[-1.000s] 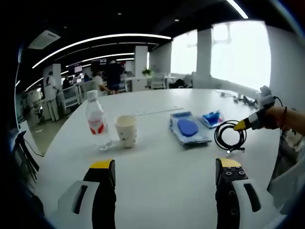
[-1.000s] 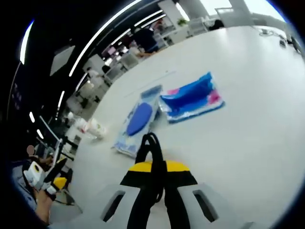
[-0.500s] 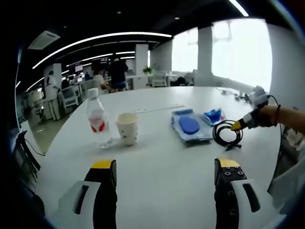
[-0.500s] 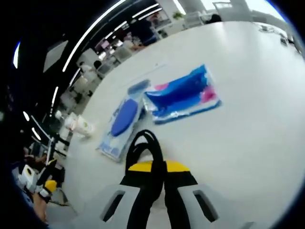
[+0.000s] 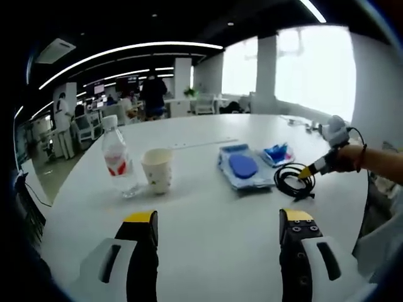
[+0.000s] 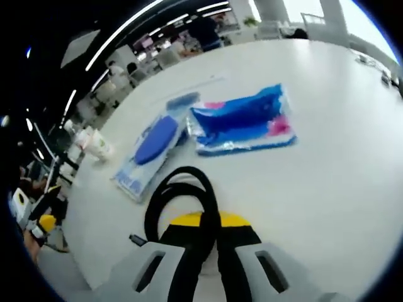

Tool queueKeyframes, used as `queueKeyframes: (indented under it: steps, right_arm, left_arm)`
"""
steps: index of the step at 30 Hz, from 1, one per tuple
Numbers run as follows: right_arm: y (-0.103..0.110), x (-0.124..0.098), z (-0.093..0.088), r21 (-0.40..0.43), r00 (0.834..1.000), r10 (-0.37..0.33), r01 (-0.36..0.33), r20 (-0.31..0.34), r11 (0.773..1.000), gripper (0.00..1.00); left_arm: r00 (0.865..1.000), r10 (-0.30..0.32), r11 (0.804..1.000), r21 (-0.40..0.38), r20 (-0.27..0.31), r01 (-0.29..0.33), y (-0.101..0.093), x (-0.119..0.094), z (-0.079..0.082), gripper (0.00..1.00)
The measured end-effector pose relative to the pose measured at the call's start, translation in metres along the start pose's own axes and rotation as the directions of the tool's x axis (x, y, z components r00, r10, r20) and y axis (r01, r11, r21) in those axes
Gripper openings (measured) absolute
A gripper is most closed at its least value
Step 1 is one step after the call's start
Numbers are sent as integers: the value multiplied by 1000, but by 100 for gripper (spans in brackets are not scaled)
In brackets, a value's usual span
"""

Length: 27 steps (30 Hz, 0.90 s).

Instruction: Arrange the tabletop items into an orderly group along one side of the table until the central work area is clear of visible clutter.

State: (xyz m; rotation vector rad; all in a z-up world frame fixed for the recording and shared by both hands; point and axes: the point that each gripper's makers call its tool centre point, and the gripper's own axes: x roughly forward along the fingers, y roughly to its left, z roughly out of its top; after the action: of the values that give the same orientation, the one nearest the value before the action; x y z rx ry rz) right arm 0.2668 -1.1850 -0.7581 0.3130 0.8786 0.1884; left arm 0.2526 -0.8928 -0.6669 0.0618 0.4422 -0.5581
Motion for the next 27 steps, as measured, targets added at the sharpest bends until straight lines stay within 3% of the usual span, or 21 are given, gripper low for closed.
queueKeyframes:
  steps: [4,8,12,19,27]
  right_arm:
    - [1,1,0,-39,1000,-6,6,4,999,4]
    - [1,1,1,-159,999,-35,35,3,987,8]
    - [6,3,0,-205,999,-44,43,-4,978,13]
    - [10,4,3,-248,999,-40,42,12,968,36]
    - [23,3,14,-310,997,33,-11,68,951,55]
  left_arm:
    - [1000,-7,1000,-18,4,7,-3,4,0,76]
    - [1000,-22,1000,-12,0,22,-9,7,0,75]
    - [999,-34,999,-14,-3,34,-13,11,0,75]
    - [999,-48,998,-41,8,48,-18,17,2,79]
    - [998,-51,997,-58,30,53,-24,24,10,88]
